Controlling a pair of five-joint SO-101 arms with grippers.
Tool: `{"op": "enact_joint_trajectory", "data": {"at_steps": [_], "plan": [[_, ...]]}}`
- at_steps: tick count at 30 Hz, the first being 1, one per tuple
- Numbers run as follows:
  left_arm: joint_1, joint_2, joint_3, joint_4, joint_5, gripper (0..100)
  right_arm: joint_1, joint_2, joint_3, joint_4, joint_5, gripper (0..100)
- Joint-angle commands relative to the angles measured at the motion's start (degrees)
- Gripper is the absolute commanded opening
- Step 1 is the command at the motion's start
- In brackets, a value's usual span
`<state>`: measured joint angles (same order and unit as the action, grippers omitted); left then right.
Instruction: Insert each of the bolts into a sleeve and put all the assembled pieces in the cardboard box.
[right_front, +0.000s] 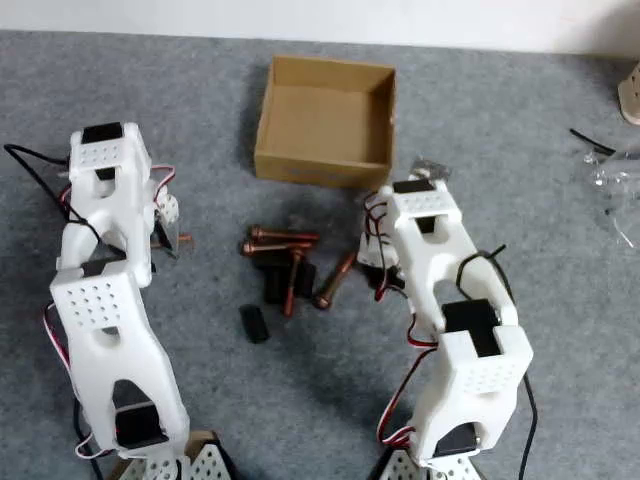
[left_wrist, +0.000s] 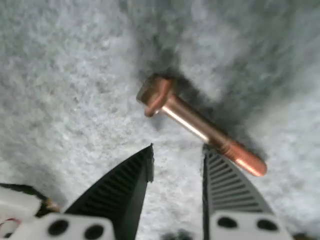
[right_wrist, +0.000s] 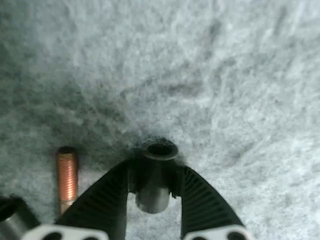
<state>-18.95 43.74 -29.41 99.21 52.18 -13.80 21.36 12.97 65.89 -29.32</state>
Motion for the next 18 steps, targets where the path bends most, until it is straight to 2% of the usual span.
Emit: {"op": "enact_joint_trajectory", "data": {"at_steps": [1, 18], "plan": [[-0.4, -1.0, -4.5, -0.4, 1.1, 16, 1.1, 0.5, -2.7, -5.2, 1.1, 0.3], [0.6, -11.2, -4.5, 0.4, 2.3, 16, 1.1, 0.5, -2.8, -5.2, 1.1, 0.3]]}}
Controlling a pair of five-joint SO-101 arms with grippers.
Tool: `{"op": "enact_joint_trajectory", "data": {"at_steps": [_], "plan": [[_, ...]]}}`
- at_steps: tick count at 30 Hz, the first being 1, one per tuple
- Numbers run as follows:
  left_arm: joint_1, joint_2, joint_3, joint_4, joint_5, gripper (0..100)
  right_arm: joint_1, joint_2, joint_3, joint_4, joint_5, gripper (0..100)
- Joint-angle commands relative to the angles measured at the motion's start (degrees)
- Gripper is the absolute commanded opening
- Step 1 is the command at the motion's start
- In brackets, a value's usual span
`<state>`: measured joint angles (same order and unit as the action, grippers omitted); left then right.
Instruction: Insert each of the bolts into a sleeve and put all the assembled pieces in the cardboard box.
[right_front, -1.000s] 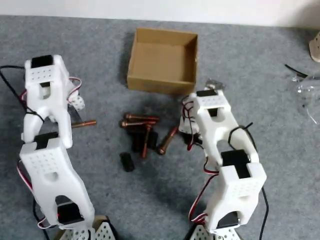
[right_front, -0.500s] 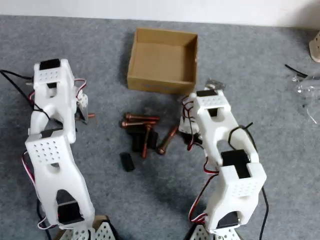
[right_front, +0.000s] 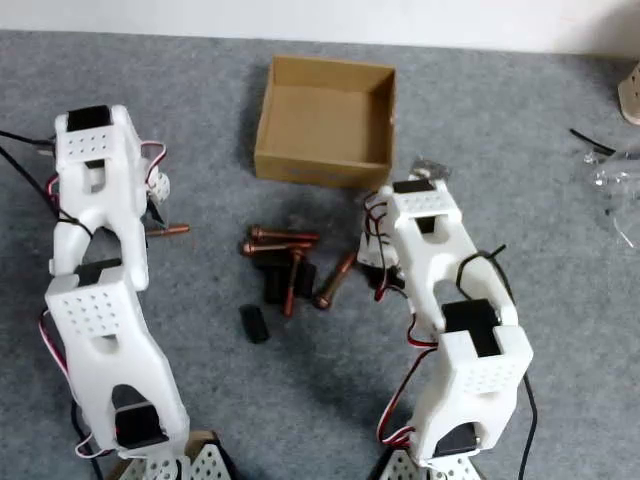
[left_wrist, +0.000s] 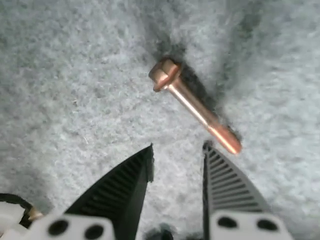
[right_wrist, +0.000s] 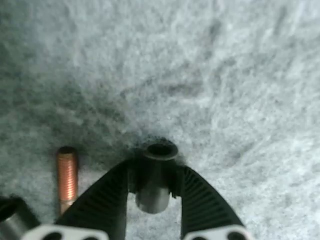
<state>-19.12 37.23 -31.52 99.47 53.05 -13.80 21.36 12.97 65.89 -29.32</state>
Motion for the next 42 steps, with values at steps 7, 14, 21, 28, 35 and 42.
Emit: {"op": "enact_joint_trajectory", "data": {"at_steps": [7, 14, 21, 28, 35, 42], "plan": [[-0.5, -0.1, -2.4, 0.2, 8.4, 16, 1.1, 0.5, -2.8, -5.2, 3.1, 0.3], [-0.8, 3.9, -2.3, -2.5, 13.7, 16, 1.1, 0.5, -2.8, -5.2, 3.2, 0.3], [-2.2, 6.7, -2.3, -4.5, 17.6, 16, 1.0, 0.5, -2.8, -5.2, 3.3, 0.3], [-2.9, 7.3, -2.3, -6.7, 18.1, 16, 1.0, 0.5, -2.8, -5.2, 3.3, 0.3], [-0.4, 2.9, -4.5, -3.9, 16.4, 16, 1.0, 0.5, -2.8, -5.2, 3.3, 0.3], [-0.4, -4.2, -8.1, -3.2, 16.4, 16, 1.0, 0.5, -2.8, -5.2, 3.3, 0.3]]}}
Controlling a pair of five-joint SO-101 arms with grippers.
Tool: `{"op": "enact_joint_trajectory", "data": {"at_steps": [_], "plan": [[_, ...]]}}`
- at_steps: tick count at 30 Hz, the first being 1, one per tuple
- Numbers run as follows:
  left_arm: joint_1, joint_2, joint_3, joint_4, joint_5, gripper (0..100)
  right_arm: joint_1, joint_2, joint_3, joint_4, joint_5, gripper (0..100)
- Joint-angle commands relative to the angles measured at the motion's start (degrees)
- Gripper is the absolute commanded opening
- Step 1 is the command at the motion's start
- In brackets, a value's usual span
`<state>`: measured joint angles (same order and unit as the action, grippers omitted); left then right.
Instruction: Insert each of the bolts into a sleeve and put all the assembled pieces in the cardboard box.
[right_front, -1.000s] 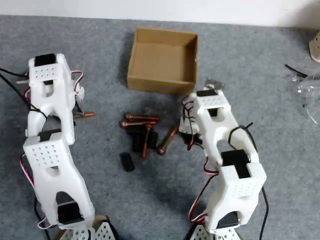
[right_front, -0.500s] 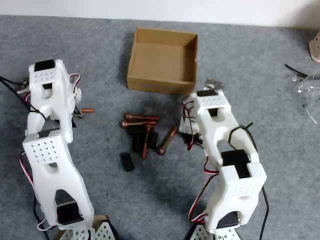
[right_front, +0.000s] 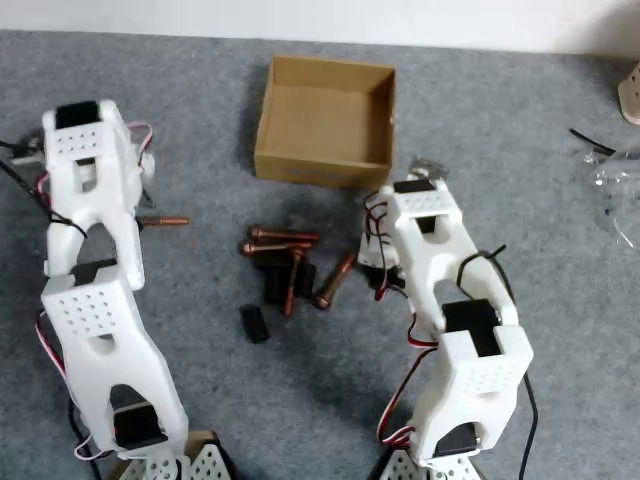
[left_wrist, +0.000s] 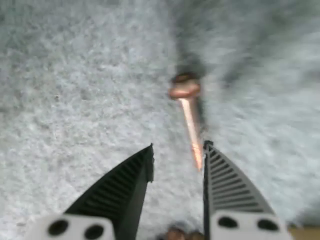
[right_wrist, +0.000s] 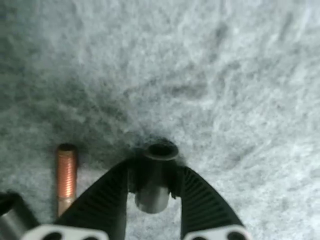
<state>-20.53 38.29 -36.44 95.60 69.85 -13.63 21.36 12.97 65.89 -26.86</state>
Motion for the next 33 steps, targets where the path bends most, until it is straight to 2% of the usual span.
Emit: {"op": "enact_joint_trajectory", "data": {"at_steps": [1, 12, 18, 33], "plan": [[1.1, -5.1, -3.4, 0.7, -0.4, 16, 0.8, 0.5, -2.8, -5.2, 0.9, 0.3], [0.0, 7.0, -3.5, -2.0, -0.3, 16, 0.8, 0.5, -2.8, -5.2, 0.9, 0.3], [-0.1, 13.5, -3.5, -8.9, -0.3, 16, 0.8, 0.5, -2.8, -5.2, 0.9, 0.3], [-2.9, 14.5, -3.4, -9.3, 0.0, 16, 0.8, 0.4, -2.8, -5.2, 1.0, 0.3]]}}
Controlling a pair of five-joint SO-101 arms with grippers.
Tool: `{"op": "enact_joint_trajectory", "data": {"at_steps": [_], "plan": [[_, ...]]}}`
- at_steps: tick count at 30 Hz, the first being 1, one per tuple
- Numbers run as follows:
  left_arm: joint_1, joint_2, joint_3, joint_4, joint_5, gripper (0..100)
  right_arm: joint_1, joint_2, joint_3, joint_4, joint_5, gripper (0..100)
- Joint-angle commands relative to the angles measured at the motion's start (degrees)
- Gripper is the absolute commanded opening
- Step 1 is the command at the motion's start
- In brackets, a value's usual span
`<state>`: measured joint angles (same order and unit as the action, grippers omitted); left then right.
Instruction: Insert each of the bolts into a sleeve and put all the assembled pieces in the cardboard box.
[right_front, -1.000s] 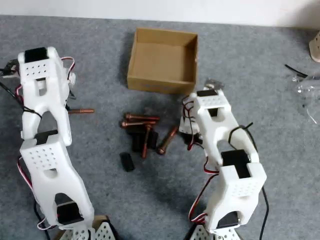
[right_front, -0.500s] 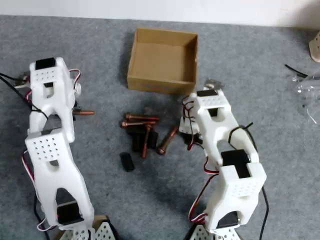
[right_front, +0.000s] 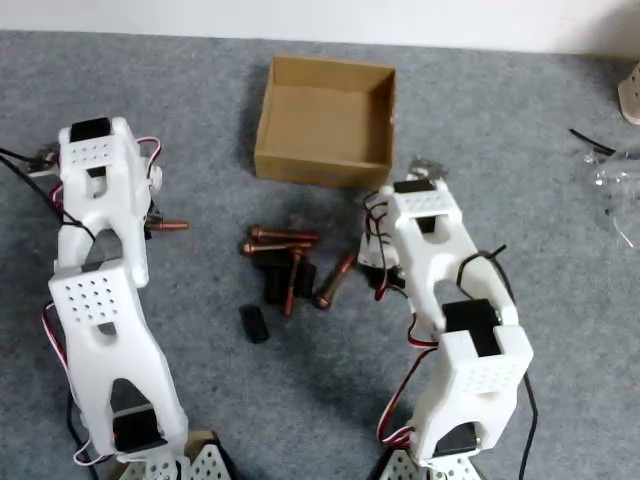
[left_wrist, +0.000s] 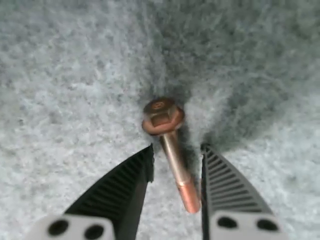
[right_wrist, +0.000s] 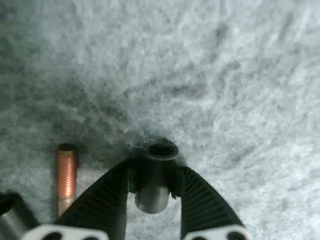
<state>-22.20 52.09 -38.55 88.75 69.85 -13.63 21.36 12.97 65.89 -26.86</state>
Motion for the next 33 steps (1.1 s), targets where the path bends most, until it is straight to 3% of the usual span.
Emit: {"op": "enact_joint_trajectory", "data": {"at_steps": [1, 4, 7, 16, 21, 26, 33], "plan": [[-1.3, 0.7, -1.3, -2.5, 0.0, 16, 0.8, 0.4, -2.8, -5.2, 1.0, 0.3], [-1.2, 0.8, -1.3, -2.5, 0.0, 14, 0.8, 0.4, -2.8, -5.2, 1.0, 0.3], [-1.2, 0.8, -1.2, -2.5, 0.0, 0, 0.8, 0.4, -2.8, -5.2, 1.0, 0.3], [0.8, 0.6, -1.7, 0.7, -0.3, 0, 0.8, 0.4, -2.8, -6.7, 1.0, 0.3], [0.7, 0.5, -8.1, 3.8, -0.5, 0, 0.9, 0.3, -2.7, -7.3, 1.0, 0.3], [2.7, 0.4, -21.5, 12.6, -12.1, 0, 0.9, 0.2, -2.7, -7.3, 1.1, 0.3], [1.8, -7.8, -25.6, 12.6, -22.1, 0, 0.9, -0.3, -2.8, -7.0, 4.7, 0.3]]}}
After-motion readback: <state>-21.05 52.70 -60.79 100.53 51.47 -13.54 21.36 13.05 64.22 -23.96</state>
